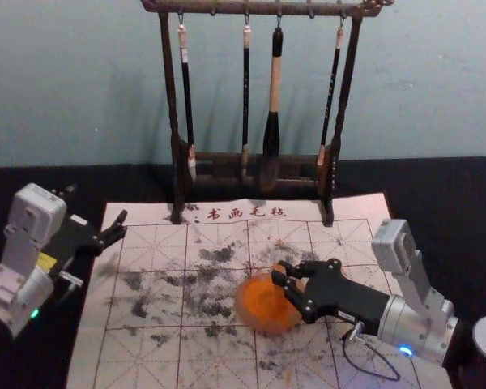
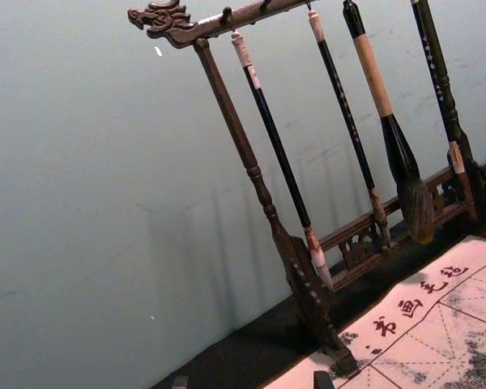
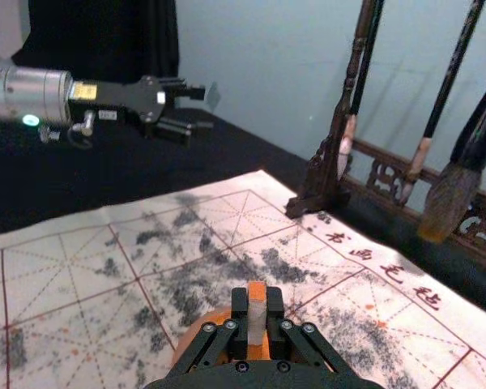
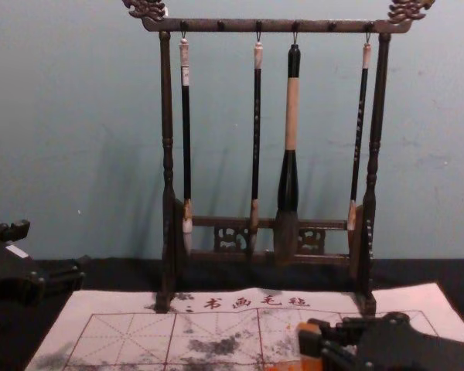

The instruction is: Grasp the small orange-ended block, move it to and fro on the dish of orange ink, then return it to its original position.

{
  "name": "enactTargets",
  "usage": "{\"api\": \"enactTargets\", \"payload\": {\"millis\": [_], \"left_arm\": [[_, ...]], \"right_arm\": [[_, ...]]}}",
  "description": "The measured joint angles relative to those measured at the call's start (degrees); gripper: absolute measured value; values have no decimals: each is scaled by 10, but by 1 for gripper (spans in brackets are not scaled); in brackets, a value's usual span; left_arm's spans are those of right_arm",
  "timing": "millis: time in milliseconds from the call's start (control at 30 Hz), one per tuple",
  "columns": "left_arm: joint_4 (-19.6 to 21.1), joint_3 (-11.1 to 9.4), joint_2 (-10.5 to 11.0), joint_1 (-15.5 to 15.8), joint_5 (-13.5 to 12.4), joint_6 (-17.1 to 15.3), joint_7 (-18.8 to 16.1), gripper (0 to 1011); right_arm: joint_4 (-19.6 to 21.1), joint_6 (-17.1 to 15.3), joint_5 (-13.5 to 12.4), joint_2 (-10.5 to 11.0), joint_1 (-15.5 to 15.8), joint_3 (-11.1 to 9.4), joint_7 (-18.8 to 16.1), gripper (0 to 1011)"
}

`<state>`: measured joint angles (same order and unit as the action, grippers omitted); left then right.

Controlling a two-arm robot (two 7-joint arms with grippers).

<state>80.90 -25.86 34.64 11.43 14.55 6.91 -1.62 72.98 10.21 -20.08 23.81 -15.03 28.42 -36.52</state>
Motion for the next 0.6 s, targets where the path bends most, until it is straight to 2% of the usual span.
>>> {"api": "enactTargets", "payload": {"millis": [367, 600], "left_arm": [[0, 0, 0, 0, 0, 0, 0, 1001], [0, 0, 0, 0, 0, 0, 0, 1001]], "right_arm": [[24, 32, -17, -3, 15, -19, 7, 88], [52, 71, -34, 3, 39, -42, 8, 88]]}}
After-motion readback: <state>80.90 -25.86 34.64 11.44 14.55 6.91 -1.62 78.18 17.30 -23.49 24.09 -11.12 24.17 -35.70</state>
